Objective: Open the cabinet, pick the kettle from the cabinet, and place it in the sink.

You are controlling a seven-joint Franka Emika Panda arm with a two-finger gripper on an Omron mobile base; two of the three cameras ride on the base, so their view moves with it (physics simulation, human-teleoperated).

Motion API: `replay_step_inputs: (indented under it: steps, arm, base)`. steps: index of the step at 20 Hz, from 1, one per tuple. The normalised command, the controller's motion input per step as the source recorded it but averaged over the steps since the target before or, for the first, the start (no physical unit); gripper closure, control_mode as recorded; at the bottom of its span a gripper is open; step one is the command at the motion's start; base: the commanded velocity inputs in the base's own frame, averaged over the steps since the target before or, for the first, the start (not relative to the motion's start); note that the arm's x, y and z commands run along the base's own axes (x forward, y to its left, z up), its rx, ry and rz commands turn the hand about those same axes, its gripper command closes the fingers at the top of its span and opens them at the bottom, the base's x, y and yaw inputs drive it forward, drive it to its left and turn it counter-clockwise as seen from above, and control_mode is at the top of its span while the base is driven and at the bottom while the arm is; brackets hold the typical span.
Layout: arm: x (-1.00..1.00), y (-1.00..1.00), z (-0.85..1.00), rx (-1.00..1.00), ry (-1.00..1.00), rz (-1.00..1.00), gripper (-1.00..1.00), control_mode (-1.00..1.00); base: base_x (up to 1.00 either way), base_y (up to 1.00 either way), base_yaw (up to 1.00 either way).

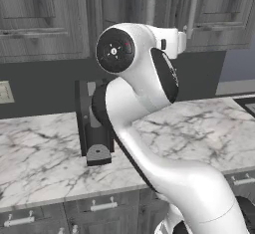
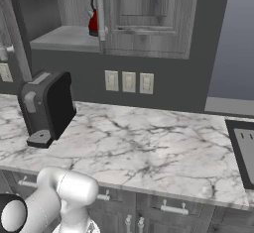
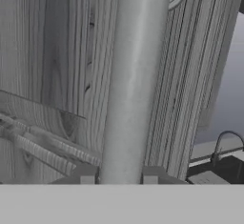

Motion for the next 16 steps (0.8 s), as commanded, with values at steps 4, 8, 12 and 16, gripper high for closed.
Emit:
replay_step_inputs:
  steps: [4,8,12,16]
  arm:
    - [-0.36,0.39,0.0,0.0,-0.03,-0.02,1.0,-1.0]
    - [-0.22,0.26,-0.08,0.0,0.0,-0.02,-1.0,-1.0]
    - [-0.36,-0.02,-0.12,0.2,0.0,-0.01,-1.0,-1.0]
    - [-0.57,-0.13,-0.08,0.29,-0.02,0.0,-1.0,-1.0]
  base:
    - [0.0,0.0,0.0]
    - [0.0,0.0,0.0]
    - [0.0,0.0,0.0]
    - [0.0,0.0,0.0]
